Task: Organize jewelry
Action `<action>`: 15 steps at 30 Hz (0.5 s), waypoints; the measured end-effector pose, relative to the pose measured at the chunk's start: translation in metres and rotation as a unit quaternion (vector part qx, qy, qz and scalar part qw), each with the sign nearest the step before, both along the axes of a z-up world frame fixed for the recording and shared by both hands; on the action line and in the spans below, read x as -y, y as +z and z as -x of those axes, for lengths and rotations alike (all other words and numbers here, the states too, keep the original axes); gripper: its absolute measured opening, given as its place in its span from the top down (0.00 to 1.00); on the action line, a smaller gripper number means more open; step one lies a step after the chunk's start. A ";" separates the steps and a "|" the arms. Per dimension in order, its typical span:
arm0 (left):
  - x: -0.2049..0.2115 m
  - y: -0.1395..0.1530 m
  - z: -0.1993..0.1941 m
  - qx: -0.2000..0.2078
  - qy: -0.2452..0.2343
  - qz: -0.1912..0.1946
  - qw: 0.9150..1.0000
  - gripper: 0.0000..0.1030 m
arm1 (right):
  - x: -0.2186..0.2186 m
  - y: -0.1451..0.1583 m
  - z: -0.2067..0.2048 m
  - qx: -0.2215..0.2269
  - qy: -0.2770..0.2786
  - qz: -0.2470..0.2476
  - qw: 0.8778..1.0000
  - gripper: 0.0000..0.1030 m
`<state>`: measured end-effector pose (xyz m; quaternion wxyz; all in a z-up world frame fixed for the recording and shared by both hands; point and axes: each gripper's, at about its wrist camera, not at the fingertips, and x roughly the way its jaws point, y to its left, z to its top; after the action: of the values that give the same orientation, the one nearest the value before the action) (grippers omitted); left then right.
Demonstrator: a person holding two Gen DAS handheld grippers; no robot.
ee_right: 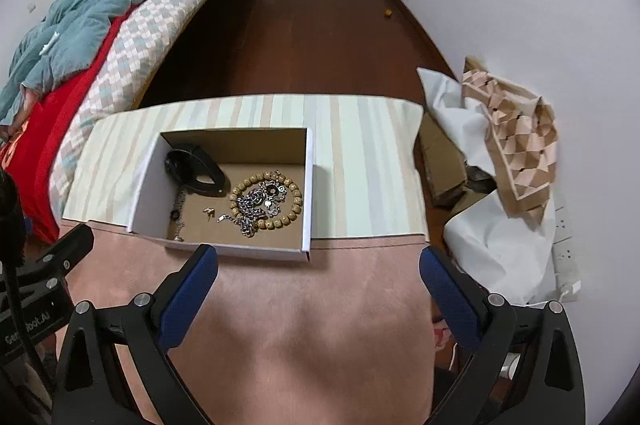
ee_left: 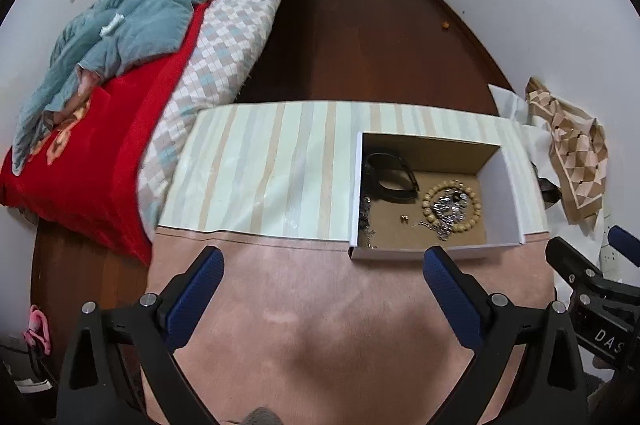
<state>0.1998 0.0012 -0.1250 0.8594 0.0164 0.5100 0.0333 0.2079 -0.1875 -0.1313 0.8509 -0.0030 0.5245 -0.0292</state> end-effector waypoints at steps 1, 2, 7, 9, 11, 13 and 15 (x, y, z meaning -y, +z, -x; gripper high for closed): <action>0.000 0.006 0.005 0.005 0.001 0.000 1.000 0.01 | 0.000 0.009 0.007 0.007 -0.001 0.000 1.000 0.01; -0.001 0.013 0.012 0.011 0.002 0.002 1.000 0.01 | 0.001 0.015 0.012 0.012 -0.001 0.000 1.000 0.01; -0.001 0.048 0.047 0.037 0.002 0.007 0.999 0.01 | 0.001 0.058 0.052 0.048 -0.003 0.002 0.999 0.01; -0.002 0.064 0.063 0.050 0.003 0.007 0.999 0.01 | 0.001 0.076 0.067 0.063 -0.001 0.003 0.998 0.01; -0.003 0.080 0.077 0.064 0.003 0.010 0.998 0.01 | 0.000 0.092 0.081 0.077 0.000 0.004 0.997 0.01; -0.003 0.095 0.092 0.078 0.003 0.010 0.997 0.01 | 0.000 0.110 0.098 0.092 0.002 0.003 0.996 0.01; -0.005 0.111 0.107 0.093 0.004 0.009 0.996 0.01 | -0.002 0.124 0.111 0.102 0.004 0.002 0.995 0.01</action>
<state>0.0933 0.0063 -0.0139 0.9031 0.0033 0.4282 0.0330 0.0968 -0.1859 -0.0073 0.9000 -0.0035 0.4350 -0.0266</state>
